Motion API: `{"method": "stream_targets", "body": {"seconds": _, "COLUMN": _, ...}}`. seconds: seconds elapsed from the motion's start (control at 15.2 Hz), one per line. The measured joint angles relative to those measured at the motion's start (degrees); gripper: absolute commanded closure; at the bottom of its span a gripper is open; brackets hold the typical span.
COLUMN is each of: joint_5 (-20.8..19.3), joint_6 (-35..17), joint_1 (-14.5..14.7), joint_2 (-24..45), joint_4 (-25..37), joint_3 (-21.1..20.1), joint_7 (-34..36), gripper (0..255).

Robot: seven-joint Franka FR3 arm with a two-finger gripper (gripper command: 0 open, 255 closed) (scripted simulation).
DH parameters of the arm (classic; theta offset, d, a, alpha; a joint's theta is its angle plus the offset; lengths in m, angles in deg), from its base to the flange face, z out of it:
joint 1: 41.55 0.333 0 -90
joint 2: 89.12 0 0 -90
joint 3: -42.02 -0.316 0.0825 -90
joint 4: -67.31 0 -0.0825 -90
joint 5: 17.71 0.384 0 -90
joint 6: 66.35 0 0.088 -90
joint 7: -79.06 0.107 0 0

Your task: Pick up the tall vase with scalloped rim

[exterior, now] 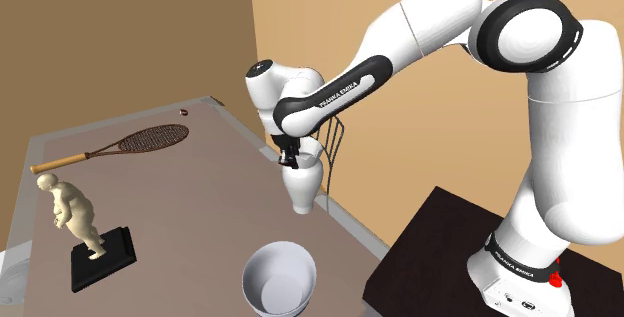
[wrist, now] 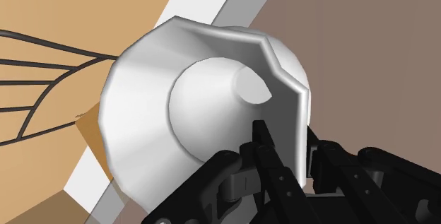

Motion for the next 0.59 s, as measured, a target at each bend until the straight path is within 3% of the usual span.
{"method": "stream_targets", "body": {"seconds": 0.59, "joint_5": 0.72, "joint_6": 2.44, "joint_1": -0.06, "joint_2": -1.21, "joint_4": 1.3, "joint_3": -0.25, "joint_7": -0.97, "gripper": 255}}
